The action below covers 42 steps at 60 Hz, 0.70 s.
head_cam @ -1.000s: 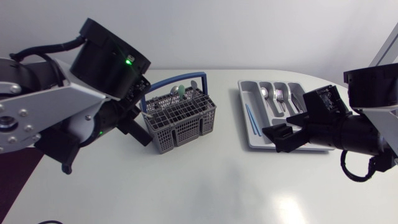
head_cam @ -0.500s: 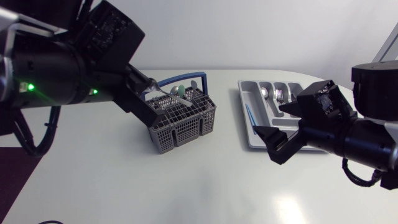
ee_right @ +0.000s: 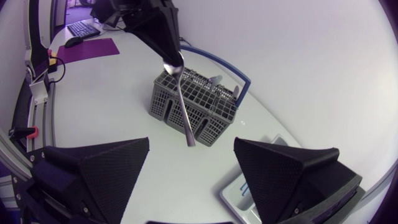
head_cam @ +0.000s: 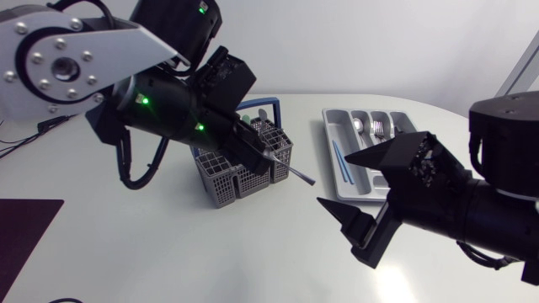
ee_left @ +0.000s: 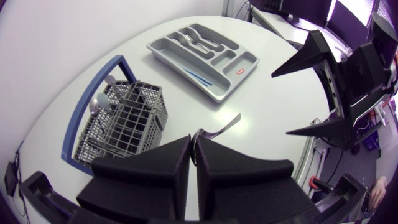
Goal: Unload the cutlery basket into the drawer organizer.
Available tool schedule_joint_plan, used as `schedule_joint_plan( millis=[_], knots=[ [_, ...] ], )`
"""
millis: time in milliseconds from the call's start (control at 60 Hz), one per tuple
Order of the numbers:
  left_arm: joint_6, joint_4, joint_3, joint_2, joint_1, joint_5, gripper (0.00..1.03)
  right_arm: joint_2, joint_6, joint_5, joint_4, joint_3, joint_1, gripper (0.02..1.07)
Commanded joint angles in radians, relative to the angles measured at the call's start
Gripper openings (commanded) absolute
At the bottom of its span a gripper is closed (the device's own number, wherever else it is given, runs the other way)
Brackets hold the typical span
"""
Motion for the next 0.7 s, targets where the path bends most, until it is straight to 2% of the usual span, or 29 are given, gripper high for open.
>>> schedule_joint_plan(
  millis=[0,117,200,350,550,683],
  knots=[
    [-0.039,0.01,0.056,0.052,0.012,0.058,0.04,0.029,-0.039,0.018,0.022,-0.005,0.023,0.99],
    [-0.051,-0.002,0.089,0.103,0.015,0.123,0.04,0.05,-0.065,0.038,0.051,-0.02,0.044,0.97],
    [-0.059,-0.033,0.128,0.156,0.021,0.183,0.04,0.067,-0.088,0.087,0.09,-0.028,0.067,0.96],
    [-0.067,-0.051,0.169,0.204,0.03,0.219,0.04,0.127,-0.121,0.127,0.142,-0.029,0.077,0.91],
    [-0.074,-0.08,0.203,0.233,0.036,0.247,0.04,0.202,-0.17,0.169,0.222,-0.039,0.081,0.72],
    [-0.073,-0.091,0.204,0.235,0.036,0.248,0.04,0.225,-0.199,0.177,0.26,-0.048,0.075,0.5]
  ],
)
